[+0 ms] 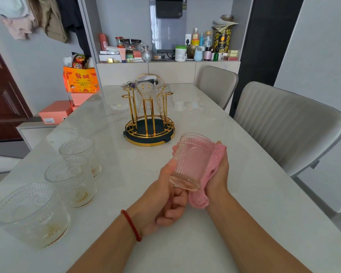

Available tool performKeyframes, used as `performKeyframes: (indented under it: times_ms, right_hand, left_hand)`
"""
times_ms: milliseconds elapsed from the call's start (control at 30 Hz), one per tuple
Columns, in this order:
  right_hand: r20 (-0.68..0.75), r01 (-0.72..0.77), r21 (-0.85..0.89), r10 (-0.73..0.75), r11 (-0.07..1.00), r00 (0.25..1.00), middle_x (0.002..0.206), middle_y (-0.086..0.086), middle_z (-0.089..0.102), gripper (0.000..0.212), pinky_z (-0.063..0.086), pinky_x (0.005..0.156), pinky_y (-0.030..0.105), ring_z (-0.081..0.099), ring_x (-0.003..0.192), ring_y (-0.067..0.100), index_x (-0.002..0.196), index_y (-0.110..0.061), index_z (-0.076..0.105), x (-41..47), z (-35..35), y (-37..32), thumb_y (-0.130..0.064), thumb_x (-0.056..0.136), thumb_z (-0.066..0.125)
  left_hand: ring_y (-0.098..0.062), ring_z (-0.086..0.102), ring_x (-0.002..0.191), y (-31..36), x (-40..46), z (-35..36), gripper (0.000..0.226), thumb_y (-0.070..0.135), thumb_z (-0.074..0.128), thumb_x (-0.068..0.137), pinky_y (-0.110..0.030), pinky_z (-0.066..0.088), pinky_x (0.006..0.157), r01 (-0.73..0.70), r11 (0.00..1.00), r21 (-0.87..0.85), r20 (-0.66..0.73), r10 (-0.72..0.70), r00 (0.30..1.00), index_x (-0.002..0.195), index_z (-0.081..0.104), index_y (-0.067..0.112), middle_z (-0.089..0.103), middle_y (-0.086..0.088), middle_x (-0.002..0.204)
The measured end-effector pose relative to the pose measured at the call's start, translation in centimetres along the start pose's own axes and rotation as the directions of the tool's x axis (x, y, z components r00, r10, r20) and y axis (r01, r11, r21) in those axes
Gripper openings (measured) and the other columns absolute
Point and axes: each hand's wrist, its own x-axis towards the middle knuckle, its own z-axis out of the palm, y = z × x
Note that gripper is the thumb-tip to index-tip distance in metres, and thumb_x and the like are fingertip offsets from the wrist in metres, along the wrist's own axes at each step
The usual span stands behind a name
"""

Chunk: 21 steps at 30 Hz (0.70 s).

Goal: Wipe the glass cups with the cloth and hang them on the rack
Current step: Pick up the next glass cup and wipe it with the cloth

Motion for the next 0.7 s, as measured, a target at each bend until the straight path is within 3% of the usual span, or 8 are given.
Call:
performKeyframes:
  times_ms: [100, 233, 333, 400, 433, 533, 600, 700]
  right_hand:
    - [0.033, 0.037, 0.011, -0.037, 0.999, 0.999, 0.131, 0.017, 0.065, 0.072, 0.048, 0.105, 0.053, 0.061, 0.119, 0.037, 0.126, -0.008, 0.065, -0.1, 0.2, -0.1, -0.065, 0.083, 0.061]
    - [0.110, 0.139, -0.006, -0.138, 0.990, 0.984, 0.109, 0.008, 0.071, 0.048, 0.055, 0.088, 0.038, 0.067, 0.103, 0.026, 0.110, -0.014, 0.070, -0.7, 0.3, -1.7, -0.054, 0.097, 0.046]
    - [0.125, 0.204, -0.178, -0.183, 0.963, 0.975, 0.109, 0.009, 0.068, 0.072, 0.051, 0.092, 0.042, 0.065, 0.103, 0.029, 0.128, -0.008, 0.063, -0.7, 0.5, -2.3, -0.069, 0.091, 0.049]
    - [0.181, 0.241, -0.348, -0.187, 0.906, 0.966, 0.098, 0.020, 0.060, 0.103, 0.053, 0.083, 0.042, 0.062, 0.089, 0.035, 0.126, 0.004, 0.052, -0.6, 0.4, -2.2, -0.086, 0.075, 0.054]
    - [0.219, 0.261, -0.429, -0.181, 0.865, 0.959, 0.087, 0.024, 0.057, 0.105, 0.055, 0.075, 0.038, 0.062, 0.076, 0.035, 0.114, 0.009, 0.052, -0.5, 0.3, -2.3, -0.088, 0.073, 0.053]
    - [0.301, 0.311, -0.537, -0.166, 0.784, 0.939, 0.055, 0.007, 0.050, 0.071, 0.047, 0.050, 0.027, 0.053, 0.046, 0.013, 0.069, 0.001, 0.052, -0.9, 0.3, -1.9, -0.064, 0.096, 0.043]
    - [0.341, 0.354, -0.532, -0.188, 0.770, 0.921, 0.066, -0.006, 0.067, 0.045, 0.053, 0.056, 0.021, 0.063, 0.058, 0.004, 0.078, -0.017, 0.063, -1.5, 0.5, -1.7, -0.058, 0.092, 0.049]
    - [0.440, 0.320, -0.541, -0.062, 0.778, 0.896, 0.087, -0.004, 0.073, 0.060, 0.054, 0.059, 0.022, 0.071, 0.070, 0.014, 0.109, -0.004, 0.063, -2.8, 1.2, -1.2, -0.059, 0.085, 0.060]
  left_hand:
    - [-0.015, 0.035, 0.043, 0.1, 0.1, -0.2, 0.084, 0.086, 0.025, 0.086, -0.020, 0.030, 0.036, -0.012, 0.996, -0.088, 0.030, 0.015, 0.999, 0.079, 0.050, 0.006, 0.041, -0.009, 0.066]
    - [-0.024, 0.056, 0.058, 0.3, 0.7, -0.5, 0.064, 0.057, 0.049, 0.098, -0.037, 0.055, 0.051, -0.181, 0.947, -0.267, -0.171, 0.139, 0.976, 0.122, 0.058, -0.002, 0.055, -0.021, 0.100]
    - [-0.025, 0.059, 0.065, 0.1, 0.8, -1.3, 0.062, 0.048, 0.066, 0.086, -0.042, 0.060, 0.067, -0.251, 0.930, -0.270, -0.212, 0.196, 0.957, 0.126, 0.062, 0.001, 0.057, -0.018, 0.098]
    - [-0.025, 0.058, 0.066, 0.1, 0.8, -1.4, 0.055, 0.045, 0.065, 0.090, -0.042, 0.059, 0.069, -0.269, 0.931, -0.247, -0.235, 0.211, 0.949, 0.126, 0.064, 0.003, 0.058, -0.017, 0.094]
    - [-0.024, 0.056, 0.066, 0.1, 0.7, -1.4, 0.048, 0.043, 0.062, 0.095, -0.041, 0.058, 0.067, -0.279, 0.934, -0.224, -0.258, 0.219, 0.941, 0.125, 0.065, 0.005, 0.057, -0.017, 0.093]
    - [-0.019, 0.048, 0.061, 0.4, 0.9, -1.7, 0.036, 0.040, 0.050, 0.105, -0.034, 0.043, 0.053, -0.321, 0.928, -0.187, -0.355, 0.241, 0.903, 0.121, 0.068, 0.013, 0.054, -0.015, 0.090]
    - [-0.015, 0.041, 0.055, 0.8, 1.2, -2.0, 0.035, 0.039, 0.044, 0.106, -0.030, 0.031, 0.051, -0.339, 0.916, -0.215, -0.456, 0.213, 0.864, 0.118, 0.067, 0.016, 0.052, -0.011, 0.082]
    - [-0.014, 0.033, 0.049, 1.3, 1.1, -2.5, 0.032, 0.037, 0.038, 0.104, -0.026, 0.021, 0.053, -0.371, 0.893, -0.255, -0.580, 0.166, 0.798, 0.101, 0.062, 0.017, 0.047, -0.002, 0.066]
